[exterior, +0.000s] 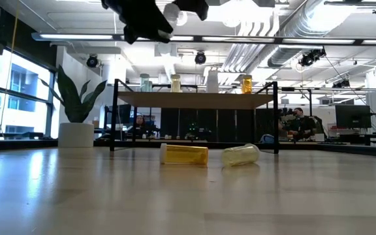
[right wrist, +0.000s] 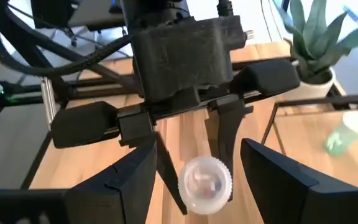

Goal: Pick and place medicine bottles onto shelf by color
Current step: Put the transparent pill bottle aligned with the white pill bottle on the shelf

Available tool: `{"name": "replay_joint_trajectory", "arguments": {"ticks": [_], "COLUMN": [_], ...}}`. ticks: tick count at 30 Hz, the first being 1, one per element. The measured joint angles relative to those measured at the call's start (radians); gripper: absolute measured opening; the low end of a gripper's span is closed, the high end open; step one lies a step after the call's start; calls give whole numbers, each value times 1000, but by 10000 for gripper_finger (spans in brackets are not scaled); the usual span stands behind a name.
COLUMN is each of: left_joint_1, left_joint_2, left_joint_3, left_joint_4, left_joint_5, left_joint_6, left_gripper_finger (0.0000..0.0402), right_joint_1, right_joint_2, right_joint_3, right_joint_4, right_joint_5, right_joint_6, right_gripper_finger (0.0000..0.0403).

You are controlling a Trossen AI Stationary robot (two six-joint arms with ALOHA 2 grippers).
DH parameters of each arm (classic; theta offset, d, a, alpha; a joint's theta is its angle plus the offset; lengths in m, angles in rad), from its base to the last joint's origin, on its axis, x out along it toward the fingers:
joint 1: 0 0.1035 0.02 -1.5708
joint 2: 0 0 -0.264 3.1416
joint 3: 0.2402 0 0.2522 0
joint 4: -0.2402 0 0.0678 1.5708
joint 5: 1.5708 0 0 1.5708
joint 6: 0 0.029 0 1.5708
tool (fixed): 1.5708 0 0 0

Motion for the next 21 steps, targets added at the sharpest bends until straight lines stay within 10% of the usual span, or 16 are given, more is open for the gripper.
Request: {"name": "replay_joint_trajectory", "arguments": {"ticks": [21], "left_joint_1": [-6], "left_joint_2": [44], "left_joint_3": [0], "left_joint_4": [78], "left_joint_5": [-2], "left_joint_6": [-32], "left_gripper_finger": [147], "right_joint_1": [0], "right_joint_2": [3], "right_joint_3": [0], "right_joint_4": [-131], "right_joint_5": [22], "right_joint_6": [-71], "right_gripper_finger": [195]}}
